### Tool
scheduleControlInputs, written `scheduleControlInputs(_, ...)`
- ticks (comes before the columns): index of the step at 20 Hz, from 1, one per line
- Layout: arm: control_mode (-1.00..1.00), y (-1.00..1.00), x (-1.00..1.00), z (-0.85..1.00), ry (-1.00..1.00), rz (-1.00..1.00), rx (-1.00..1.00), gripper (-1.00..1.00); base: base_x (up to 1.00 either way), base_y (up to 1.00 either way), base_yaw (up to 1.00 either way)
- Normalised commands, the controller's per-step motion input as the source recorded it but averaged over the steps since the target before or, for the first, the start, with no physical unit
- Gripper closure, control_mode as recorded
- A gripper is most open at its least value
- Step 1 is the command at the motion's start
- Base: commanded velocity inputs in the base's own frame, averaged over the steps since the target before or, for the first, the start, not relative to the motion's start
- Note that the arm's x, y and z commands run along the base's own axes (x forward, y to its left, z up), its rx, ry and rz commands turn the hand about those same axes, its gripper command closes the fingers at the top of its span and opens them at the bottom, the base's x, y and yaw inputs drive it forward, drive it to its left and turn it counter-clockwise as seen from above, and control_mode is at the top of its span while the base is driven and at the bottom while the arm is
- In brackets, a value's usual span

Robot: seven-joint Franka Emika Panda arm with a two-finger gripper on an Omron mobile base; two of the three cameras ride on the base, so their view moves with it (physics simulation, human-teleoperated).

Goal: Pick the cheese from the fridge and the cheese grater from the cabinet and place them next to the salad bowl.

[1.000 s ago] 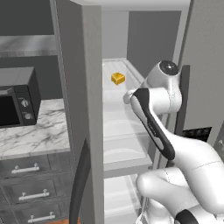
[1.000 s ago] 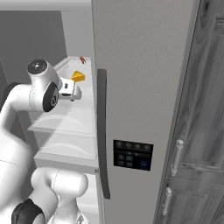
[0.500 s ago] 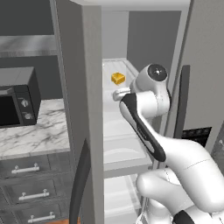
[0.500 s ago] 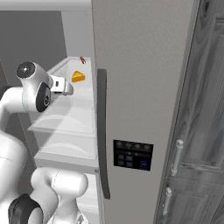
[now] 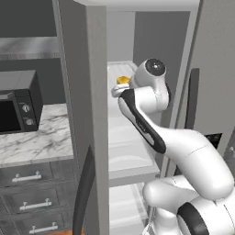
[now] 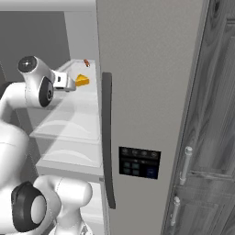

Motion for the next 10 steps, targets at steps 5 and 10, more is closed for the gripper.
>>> scheduleControlInputs(5,-1.00,-0.01,0.34,0.09,0.00,0.00,0.00,-1.00,0.00,0.00,0.00)
scheduleControlInputs(10,-1.00,-0.04,0.35,0.04,-0.04,0.00,0.00,-1.00,0.00,0.00,0.00)
